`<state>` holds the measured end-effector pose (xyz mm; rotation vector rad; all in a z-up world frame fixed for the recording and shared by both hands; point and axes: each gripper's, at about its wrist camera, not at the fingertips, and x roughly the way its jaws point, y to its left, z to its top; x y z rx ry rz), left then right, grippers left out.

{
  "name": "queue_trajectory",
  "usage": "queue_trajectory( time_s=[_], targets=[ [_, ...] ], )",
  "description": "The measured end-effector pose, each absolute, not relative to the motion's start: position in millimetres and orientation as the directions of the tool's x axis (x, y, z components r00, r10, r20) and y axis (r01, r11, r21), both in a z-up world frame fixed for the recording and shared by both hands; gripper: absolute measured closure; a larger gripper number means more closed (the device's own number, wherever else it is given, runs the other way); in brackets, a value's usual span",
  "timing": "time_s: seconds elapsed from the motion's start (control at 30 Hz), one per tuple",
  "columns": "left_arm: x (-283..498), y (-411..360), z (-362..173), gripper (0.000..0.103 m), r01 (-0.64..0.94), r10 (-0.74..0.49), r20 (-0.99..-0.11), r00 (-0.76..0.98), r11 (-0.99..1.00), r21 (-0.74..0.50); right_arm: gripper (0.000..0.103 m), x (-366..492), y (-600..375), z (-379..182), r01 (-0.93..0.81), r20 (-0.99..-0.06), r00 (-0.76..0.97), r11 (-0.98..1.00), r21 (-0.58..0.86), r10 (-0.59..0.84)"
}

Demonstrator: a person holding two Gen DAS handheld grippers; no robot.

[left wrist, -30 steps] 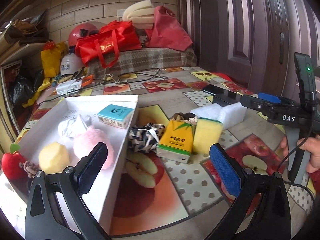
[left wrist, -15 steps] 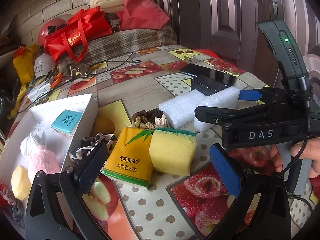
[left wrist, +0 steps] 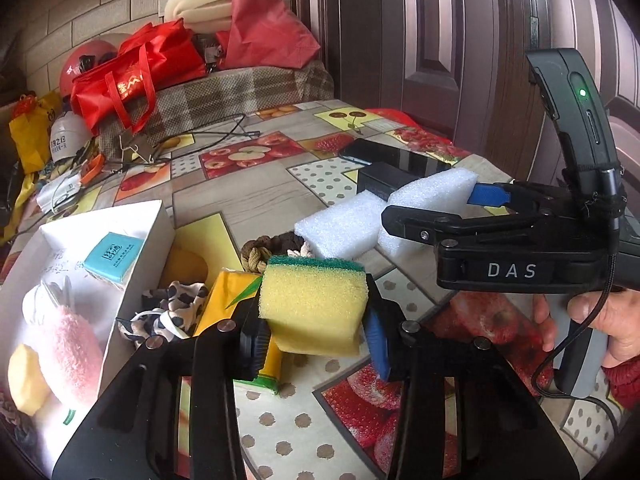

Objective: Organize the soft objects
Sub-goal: 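Grasp the yellow-green sponge with the left tool while the right grasps a white foam block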

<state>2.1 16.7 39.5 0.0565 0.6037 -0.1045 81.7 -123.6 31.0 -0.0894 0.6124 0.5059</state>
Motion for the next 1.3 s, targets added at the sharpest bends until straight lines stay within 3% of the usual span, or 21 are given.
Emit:
queue_trajectory(
  time_s=[0.13,0.3,0.67,1.3],
  targets=[
    [-22,14,53,0.063,0.06,-0.021,-0.447,0.894,0.996,0.073,0.013,58,-144,46,-0.472,-0.416,0.781,0.876,0.095,0.466],
    [-47,19,59,0.063,0.013,0.022,-0.366,0.93,0.996,0.094,0.013,50,-147,52,-0.49,-0.379,0.786,0.866,0.102,0.489],
    [-79,48,57,0.063,-0.024,0.048,-0.381,0.923,0.997,0.066,0.013,35,-125,50,-0.564,-0.386,0.753,0.825,0.04,0.533],
    [-130,170,49,0.063,-0.37,0.337,-0.394,0.855,0.929,-0.008,0.013,-2,-40,44,-0.744,-0.401,0.615,0.668,-0.011,0.679]
  ],
)
